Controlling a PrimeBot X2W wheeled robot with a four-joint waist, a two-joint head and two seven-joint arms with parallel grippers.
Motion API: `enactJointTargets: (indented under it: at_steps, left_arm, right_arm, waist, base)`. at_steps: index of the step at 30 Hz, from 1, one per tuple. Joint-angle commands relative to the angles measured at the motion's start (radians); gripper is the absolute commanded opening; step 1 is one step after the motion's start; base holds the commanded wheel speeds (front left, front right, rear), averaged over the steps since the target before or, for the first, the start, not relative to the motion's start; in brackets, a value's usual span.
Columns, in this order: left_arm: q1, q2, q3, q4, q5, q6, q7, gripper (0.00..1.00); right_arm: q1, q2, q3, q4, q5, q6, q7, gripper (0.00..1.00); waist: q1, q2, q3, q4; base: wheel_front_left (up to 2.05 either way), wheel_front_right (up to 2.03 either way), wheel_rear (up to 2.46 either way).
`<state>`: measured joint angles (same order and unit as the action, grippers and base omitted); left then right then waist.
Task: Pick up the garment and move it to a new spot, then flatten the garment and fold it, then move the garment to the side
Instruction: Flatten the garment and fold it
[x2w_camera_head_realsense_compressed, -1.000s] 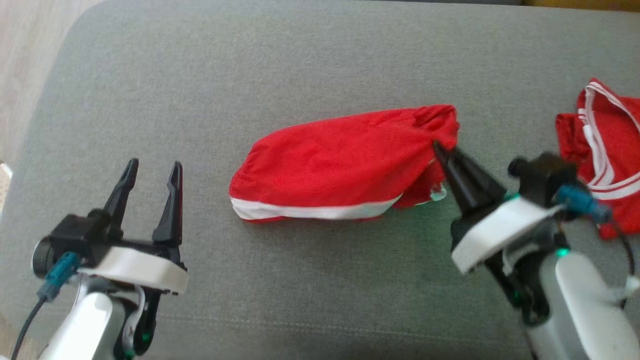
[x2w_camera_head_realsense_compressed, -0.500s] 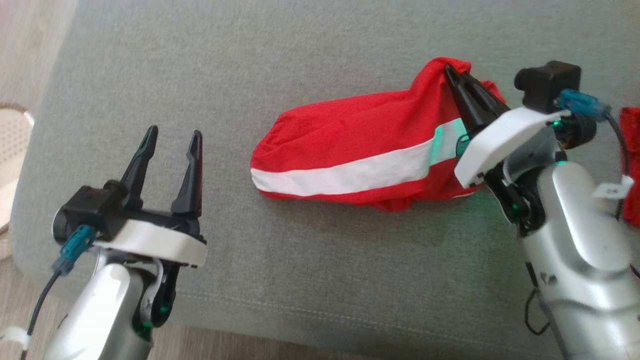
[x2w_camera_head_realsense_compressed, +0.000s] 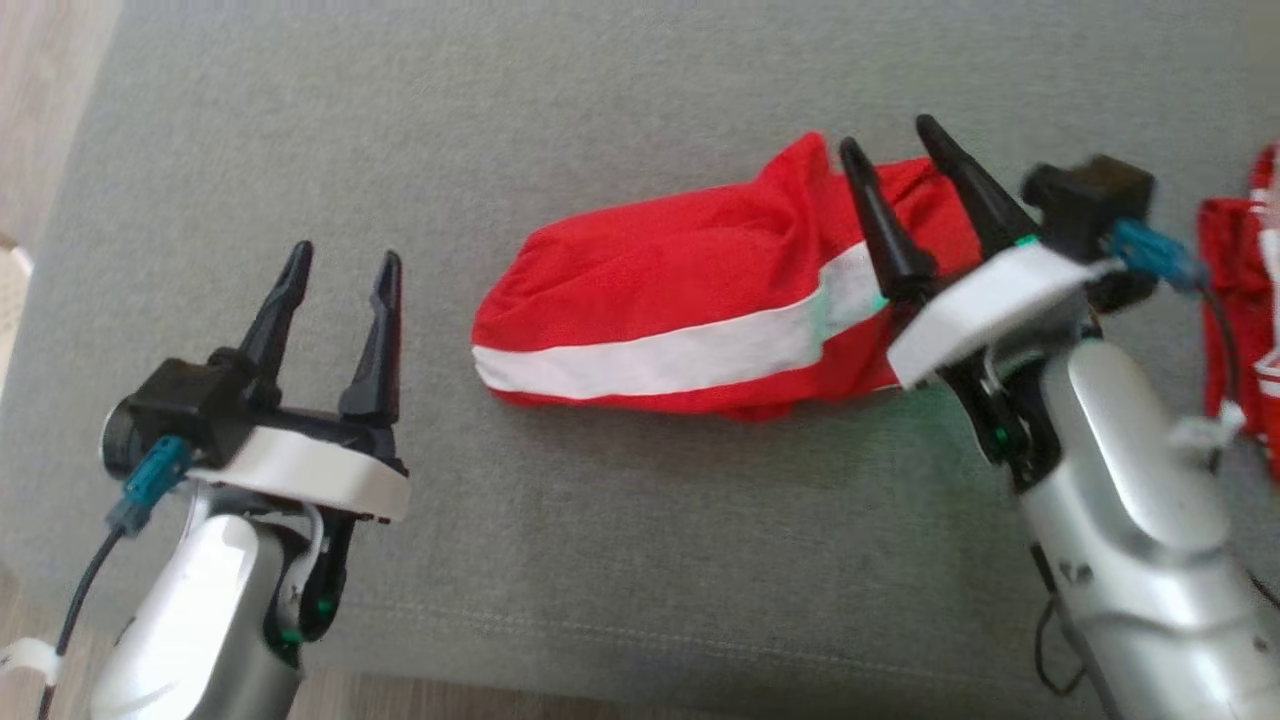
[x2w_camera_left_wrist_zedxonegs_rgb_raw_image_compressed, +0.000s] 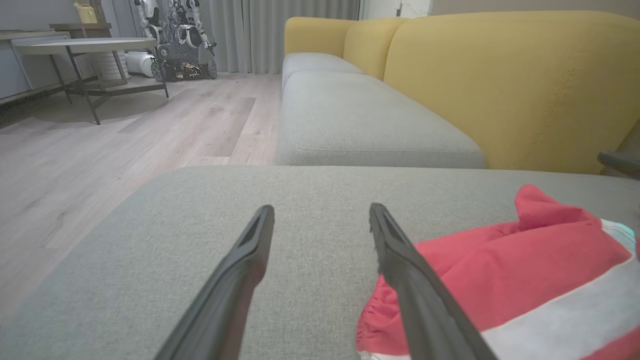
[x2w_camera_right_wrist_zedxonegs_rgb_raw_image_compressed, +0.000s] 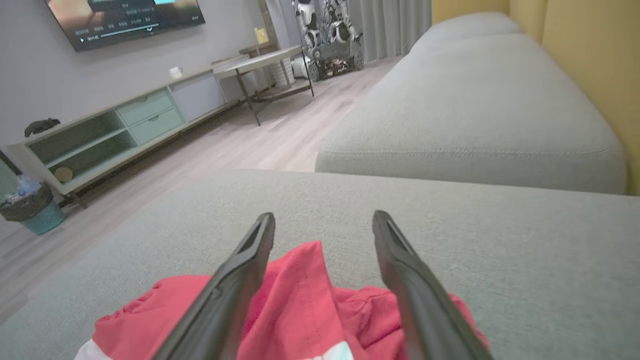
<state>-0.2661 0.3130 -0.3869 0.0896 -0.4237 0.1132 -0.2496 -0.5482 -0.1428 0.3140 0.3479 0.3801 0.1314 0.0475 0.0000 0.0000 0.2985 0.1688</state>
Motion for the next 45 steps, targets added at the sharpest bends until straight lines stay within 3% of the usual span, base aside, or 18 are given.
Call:
enactJointTargets:
  at_steps: [1,10,20,45]
  left_arm:
    - [-0.010,0.032,0.049,-0.026,0.010,-0.002,-0.012,1.00]
    - [0.045,0.060,0.068,-0.034,0.013,0.012,-0.012,1.00]
    - [0.115,0.089,0.067,-0.063,0.016,0.037,0.008,1.00]
    - [0.145,0.112,0.050,-0.106,0.011,0.059,0.049,1.00]
  right_arm:
    - [0.044,-0.002,0.000,-0.064,0.004,-0.001,-0.017,1.00]
    - [0.254,0.007,-0.172,-0.292,-0.086,-0.001,-0.010,1.00]
    - [0.429,0.033,-0.228,-0.439,-0.158,-0.001,0.049,1.00]
    - [0.498,0.059,-0.253,-0.505,-0.191,-0.001,0.073,1.00]
  waist:
    - [0.0000,0.0000,-0.026,-0.027]
    - [0.0000,0.0000,-0.092,-0.093]
    - [0.0000,0.0000,-0.164,-0.127]
    - [0.0000,0.0000,-0.180,-0.136]
  base:
    - [0.00,0.00,0.00]
    - [0.00,0.00,0.00]
    - [0.00,0.00,0.00]
    - [0.00,0.00,0.00]
